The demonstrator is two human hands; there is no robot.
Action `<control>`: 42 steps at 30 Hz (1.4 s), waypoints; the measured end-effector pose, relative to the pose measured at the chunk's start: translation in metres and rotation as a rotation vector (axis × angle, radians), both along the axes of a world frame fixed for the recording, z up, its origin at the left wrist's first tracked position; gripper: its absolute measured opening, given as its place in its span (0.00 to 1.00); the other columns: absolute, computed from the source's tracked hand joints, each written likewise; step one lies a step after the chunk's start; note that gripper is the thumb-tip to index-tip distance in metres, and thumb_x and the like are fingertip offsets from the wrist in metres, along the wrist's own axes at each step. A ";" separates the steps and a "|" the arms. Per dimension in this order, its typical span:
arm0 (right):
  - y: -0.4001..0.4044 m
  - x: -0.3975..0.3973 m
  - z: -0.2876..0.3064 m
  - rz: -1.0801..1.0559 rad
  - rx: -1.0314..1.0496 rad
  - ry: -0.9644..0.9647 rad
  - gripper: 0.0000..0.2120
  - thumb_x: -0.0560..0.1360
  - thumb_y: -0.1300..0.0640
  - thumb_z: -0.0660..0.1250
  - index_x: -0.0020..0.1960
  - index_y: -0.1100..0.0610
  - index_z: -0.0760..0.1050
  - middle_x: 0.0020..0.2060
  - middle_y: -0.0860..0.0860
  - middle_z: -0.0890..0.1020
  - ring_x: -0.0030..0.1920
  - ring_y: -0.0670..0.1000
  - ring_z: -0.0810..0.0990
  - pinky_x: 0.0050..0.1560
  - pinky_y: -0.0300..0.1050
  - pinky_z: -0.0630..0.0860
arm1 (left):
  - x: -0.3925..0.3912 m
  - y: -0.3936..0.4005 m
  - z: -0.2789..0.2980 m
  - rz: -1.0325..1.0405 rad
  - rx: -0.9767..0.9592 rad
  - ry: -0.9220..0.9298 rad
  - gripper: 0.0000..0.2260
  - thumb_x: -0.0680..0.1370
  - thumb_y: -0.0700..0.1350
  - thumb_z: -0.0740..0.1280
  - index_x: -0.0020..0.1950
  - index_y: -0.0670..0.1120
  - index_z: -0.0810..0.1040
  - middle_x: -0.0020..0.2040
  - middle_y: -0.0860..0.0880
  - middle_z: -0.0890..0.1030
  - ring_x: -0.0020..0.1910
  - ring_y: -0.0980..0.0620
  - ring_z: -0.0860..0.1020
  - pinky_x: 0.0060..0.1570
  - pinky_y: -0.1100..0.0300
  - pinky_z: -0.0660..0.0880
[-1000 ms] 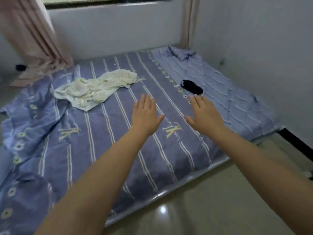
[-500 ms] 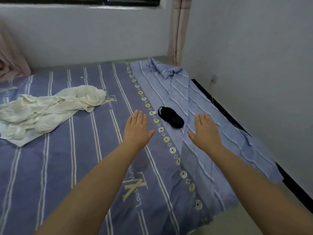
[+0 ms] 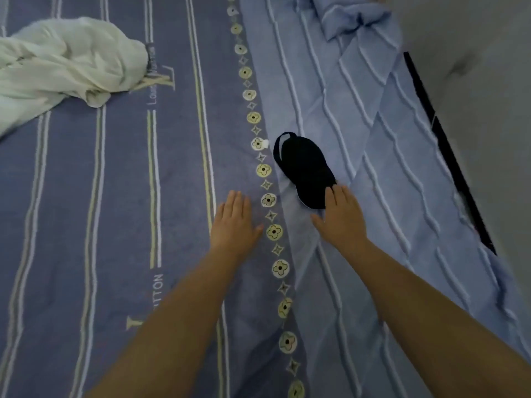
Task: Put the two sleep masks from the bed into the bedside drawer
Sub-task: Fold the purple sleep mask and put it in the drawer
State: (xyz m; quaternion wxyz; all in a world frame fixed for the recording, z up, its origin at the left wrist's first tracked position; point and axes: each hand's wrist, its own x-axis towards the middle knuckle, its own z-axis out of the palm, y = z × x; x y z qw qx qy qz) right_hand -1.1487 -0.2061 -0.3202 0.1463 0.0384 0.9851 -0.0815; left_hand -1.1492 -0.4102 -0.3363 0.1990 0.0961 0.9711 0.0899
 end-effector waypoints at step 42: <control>0.048 0.047 0.434 0.336 -0.663 0.532 0.08 0.73 0.66 0.60 0.39 0.70 0.74 0.32 0.60 0.76 0.38 0.57 0.75 0.35 0.46 0.65 | 0.069 0.047 0.464 0.075 0.653 0.238 0.10 0.60 0.35 0.59 0.36 0.38 0.77 0.30 0.44 0.71 0.29 0.52 0.68 0.29 0.65 0.67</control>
